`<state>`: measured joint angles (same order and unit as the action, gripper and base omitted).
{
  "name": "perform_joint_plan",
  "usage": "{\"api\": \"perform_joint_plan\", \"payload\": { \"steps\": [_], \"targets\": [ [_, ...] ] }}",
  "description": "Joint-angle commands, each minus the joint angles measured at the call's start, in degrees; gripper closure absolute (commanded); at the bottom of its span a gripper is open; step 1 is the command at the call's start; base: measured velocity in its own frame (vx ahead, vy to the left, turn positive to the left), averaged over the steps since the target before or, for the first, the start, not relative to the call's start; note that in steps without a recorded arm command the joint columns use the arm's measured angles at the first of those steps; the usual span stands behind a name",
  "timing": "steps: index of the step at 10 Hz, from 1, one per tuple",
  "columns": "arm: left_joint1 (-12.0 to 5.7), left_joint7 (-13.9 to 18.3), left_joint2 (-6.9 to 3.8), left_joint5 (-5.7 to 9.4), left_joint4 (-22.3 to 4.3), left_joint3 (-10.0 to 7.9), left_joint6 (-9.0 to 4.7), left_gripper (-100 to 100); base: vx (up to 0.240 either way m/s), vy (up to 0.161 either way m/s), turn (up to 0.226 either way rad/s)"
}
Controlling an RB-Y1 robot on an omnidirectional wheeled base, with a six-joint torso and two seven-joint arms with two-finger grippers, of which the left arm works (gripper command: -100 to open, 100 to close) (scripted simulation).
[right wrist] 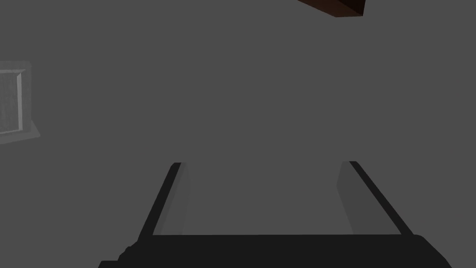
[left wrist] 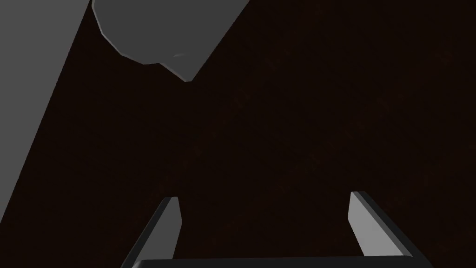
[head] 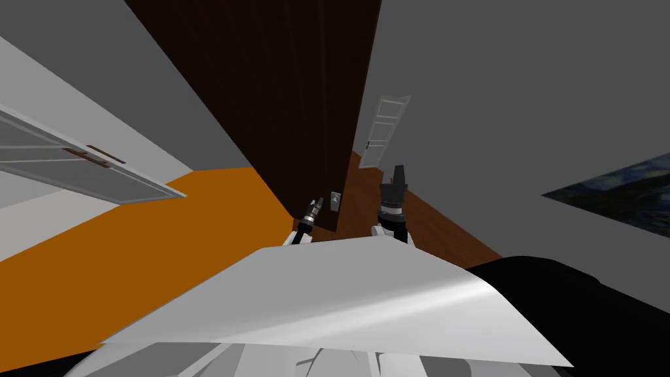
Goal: Push the door open
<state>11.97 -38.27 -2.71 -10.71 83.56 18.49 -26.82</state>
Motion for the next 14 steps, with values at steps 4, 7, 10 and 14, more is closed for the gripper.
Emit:
{"api": "perform_joint_plan", "payload": {
  "steps": [4,7,10,14],
  "targets": [
    [1.31,-6.70,-0.28,-5.65,0.92,-1.43,-3.16,-100,0.007,-0.023,0.076],
    [2.47,-11.12,-0.44,-10.12,1.85,-2.53,-5.51,-100,0.006,-0.029,0.098],
    [3.68,-15.15,-0.54,-14.14,2.82,-3.66,-7.94,-100,0.005,-0.025,0.116],
    [4.91,-20.79,-0.55,-19.51,3.80,-4.83,-10.42,-100,0.004,-0.027,0.082]
  ]
}}
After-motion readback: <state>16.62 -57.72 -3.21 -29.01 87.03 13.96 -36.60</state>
